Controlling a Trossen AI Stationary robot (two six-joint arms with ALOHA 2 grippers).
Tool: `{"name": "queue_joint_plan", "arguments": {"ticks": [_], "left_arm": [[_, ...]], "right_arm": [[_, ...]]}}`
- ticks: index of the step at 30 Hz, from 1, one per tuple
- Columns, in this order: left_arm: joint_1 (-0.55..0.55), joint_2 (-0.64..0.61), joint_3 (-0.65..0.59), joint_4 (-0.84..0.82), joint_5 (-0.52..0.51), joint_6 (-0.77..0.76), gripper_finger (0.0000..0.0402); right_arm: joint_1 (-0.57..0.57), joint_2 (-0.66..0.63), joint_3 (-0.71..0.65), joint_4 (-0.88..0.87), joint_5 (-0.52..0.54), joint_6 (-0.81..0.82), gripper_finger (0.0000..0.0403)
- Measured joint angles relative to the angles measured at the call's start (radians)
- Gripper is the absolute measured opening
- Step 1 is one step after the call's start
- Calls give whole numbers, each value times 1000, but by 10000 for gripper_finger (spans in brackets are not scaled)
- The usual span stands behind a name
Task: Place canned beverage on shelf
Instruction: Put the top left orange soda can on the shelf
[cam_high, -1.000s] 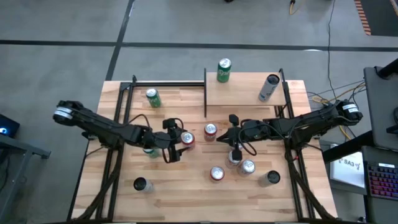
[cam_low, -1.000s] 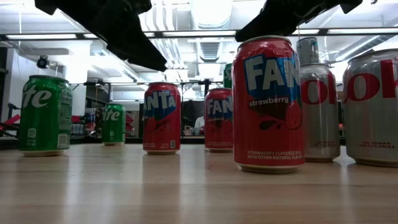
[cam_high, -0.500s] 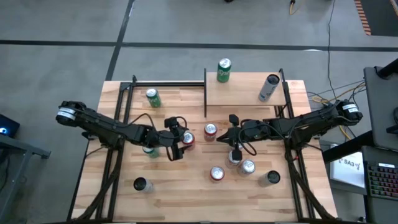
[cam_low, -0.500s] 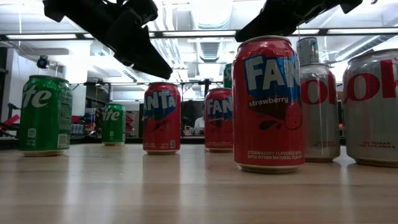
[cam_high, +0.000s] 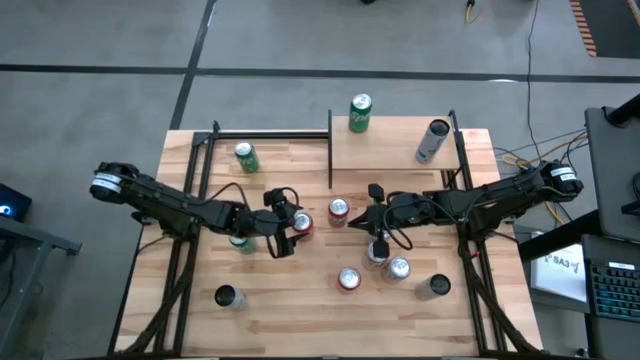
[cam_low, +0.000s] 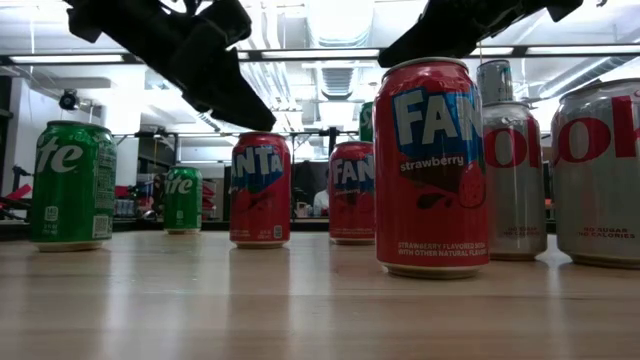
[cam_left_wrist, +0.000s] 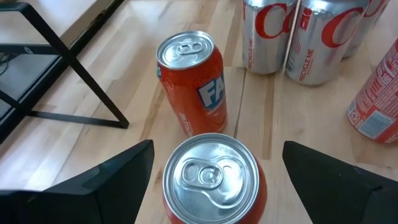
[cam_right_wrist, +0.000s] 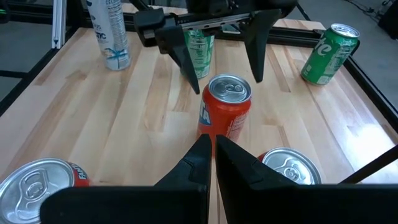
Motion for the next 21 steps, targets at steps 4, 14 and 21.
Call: {"name": "queue_joint_plan", "arguments": {"ticks": [4, 14, 21], "left_arm": [[0, 0, -28, 57, 0, 0, 342], [3, 0, -115, 224, -25, 0, 342], [3, 0, -164, 294, -25, -3, 342]], "right_arm": [[0, 0, 0, 0, 0, -1, 12], [0, 0, 0, 0, 0, 0, 12], [0, 1, 0, 14, 0, -9, 12]]}}
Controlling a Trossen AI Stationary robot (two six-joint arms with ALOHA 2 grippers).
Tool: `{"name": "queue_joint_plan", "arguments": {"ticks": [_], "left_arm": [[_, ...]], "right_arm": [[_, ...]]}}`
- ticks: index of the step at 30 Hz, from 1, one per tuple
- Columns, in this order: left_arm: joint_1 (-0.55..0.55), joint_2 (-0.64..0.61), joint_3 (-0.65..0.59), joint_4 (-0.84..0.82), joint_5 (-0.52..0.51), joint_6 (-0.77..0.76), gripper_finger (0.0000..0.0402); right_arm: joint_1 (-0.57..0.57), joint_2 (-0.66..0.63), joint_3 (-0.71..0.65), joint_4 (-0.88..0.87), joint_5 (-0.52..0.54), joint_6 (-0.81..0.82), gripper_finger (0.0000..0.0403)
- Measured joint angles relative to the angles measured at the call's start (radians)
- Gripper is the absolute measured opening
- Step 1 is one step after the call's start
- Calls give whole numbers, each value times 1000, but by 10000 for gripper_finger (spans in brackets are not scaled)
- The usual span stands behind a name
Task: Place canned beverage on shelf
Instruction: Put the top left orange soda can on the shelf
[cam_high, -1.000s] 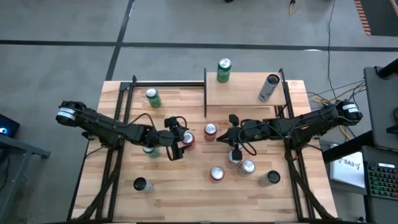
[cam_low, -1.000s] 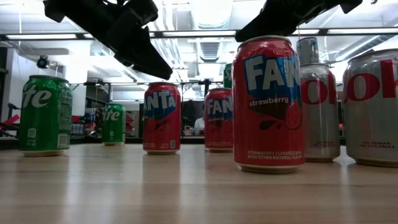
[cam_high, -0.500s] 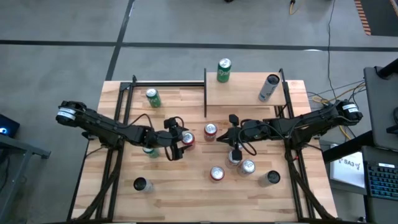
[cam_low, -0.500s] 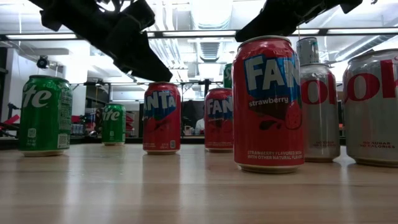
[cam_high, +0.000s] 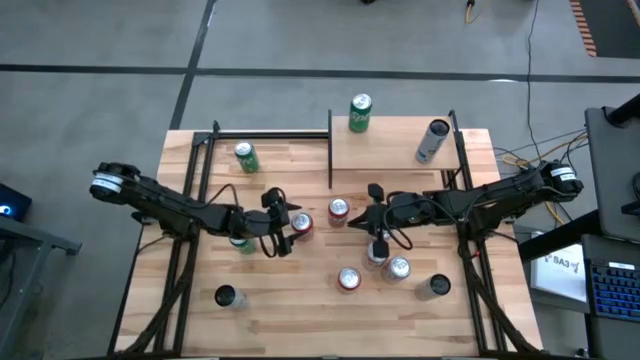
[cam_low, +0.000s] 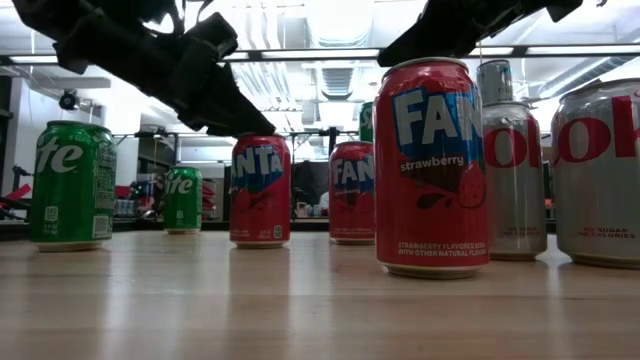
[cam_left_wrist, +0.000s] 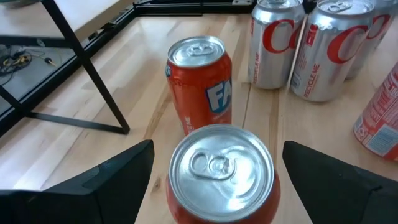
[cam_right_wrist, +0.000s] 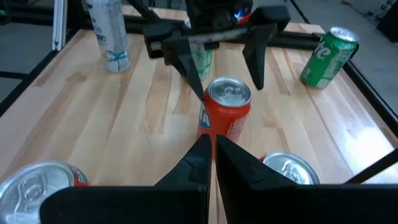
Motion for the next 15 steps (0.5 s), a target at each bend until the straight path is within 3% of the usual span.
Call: {"name": "queue_joint_plan", "arguments": {"ticks": [7, 15], "left_arm": [[13, 19, -13, 45, 1, -2, 342], [16, 165, 16, 124, 1, -16, 342]], "right_arm": [[0, 0, 0, 25, 0, -11, 12], [0, 0, 0, 30, 0, -23, 12]]}}
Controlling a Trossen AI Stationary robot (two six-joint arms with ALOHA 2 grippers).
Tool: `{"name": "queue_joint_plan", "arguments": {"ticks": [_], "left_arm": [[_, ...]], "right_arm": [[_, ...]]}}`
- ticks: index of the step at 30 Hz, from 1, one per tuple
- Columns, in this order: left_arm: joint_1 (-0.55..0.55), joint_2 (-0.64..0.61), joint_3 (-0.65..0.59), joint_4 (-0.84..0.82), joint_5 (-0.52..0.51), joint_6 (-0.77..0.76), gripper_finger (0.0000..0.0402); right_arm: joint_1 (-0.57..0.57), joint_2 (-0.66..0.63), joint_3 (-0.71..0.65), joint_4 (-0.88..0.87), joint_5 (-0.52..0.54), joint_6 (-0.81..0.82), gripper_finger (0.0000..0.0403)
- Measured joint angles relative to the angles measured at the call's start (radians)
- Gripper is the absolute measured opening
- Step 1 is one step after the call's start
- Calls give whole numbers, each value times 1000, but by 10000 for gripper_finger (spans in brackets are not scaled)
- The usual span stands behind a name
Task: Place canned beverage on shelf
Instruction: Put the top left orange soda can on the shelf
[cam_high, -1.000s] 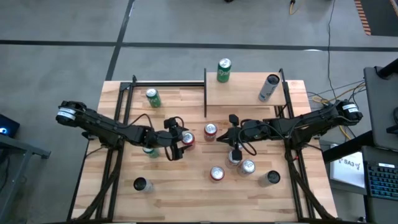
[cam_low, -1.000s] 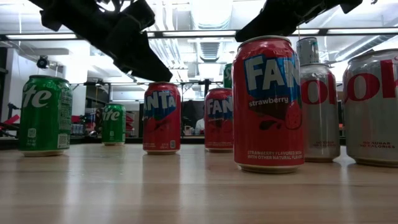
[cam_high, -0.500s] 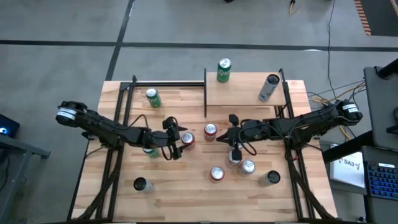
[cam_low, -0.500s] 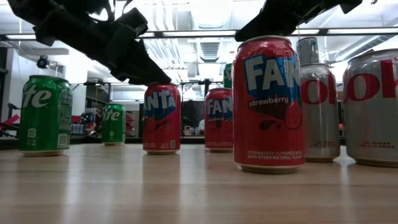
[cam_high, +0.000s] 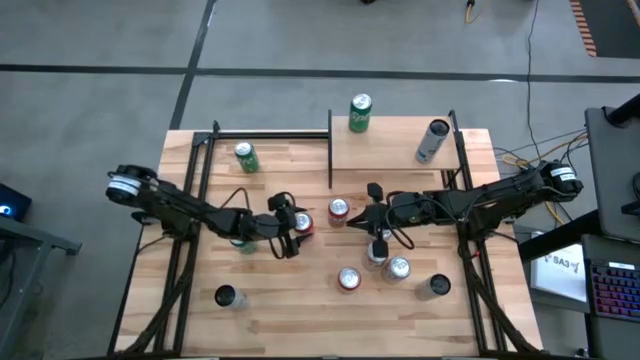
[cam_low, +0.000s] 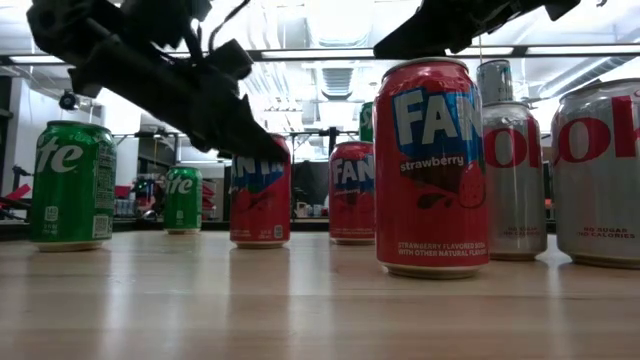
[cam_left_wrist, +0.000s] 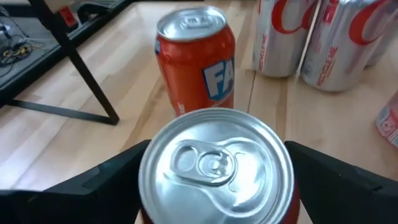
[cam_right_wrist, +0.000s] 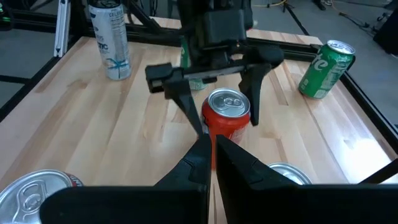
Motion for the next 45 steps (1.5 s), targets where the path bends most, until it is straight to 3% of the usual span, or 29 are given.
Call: {"name": "queue_joint_plan", "arguments": {"ticks": [11, 16, 21, 28, 37, 45], "left_arm": [[2, 31, -3, 18, -16, -27, 338], [2, 26, -1, 13, -22, -59, 284], [2, 17, 1, 15, -49, -66, 281], [2, -92, 23, -41, -72, -63, 281], [2, -265, 169, -218, -80, 18, 281], [40, -217, 367, -282, -83, 120, 281]], "right_arm": [[0, 0, 0, -2, 0, -1, 12], [0, -1, 0, 1, 0, -2, 12], [0, -12, 0, 7, 0, 1, 12], [0, -15, 23, 2, 0, 36, 12], [0, -24, 38, -20, 0, 63, 12], [0, -129, 81, -210, 2, 147, 12]]}}
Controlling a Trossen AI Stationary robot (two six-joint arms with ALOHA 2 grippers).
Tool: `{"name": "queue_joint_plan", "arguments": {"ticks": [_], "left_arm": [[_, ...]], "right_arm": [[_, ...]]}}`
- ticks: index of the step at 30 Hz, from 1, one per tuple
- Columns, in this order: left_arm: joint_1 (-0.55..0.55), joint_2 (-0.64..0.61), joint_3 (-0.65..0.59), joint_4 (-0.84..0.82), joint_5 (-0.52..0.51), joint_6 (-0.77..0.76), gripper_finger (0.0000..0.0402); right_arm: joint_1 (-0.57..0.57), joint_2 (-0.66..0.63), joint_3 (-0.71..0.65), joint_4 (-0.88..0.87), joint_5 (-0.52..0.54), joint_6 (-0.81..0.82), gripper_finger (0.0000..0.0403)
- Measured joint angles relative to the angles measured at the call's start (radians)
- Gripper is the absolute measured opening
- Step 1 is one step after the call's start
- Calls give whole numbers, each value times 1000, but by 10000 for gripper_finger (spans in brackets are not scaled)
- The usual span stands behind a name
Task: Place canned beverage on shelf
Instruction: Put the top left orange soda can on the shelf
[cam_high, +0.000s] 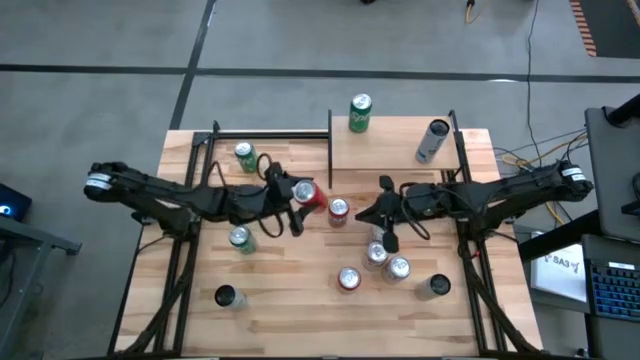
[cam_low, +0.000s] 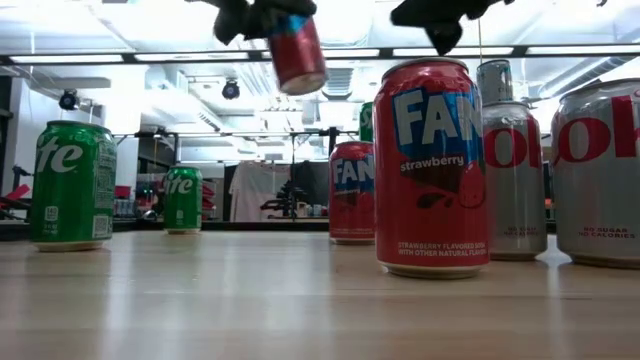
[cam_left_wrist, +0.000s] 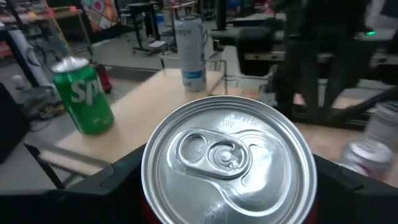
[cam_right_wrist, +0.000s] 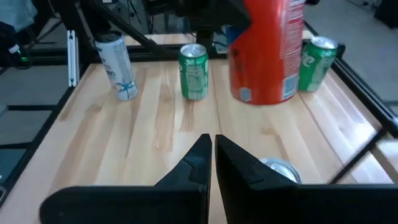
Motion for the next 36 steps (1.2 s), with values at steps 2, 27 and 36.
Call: {"name": "queue_joint_plan", "arguments": {"ticks": [2, 27, 36], "left_arm": [[14, 40, 51, -27, -1, 27, 281], [63, 255, 319, -120, 5, 74, 281], [45, 250, 318, -125, 7, 47, 281]], "right_arm": [[0, -24, 20, -70, 1, 24, 12], [0, -2, 107, -277, 208, 8, 62], [0, 108, 136, -191, 269, 7, 247]]}}
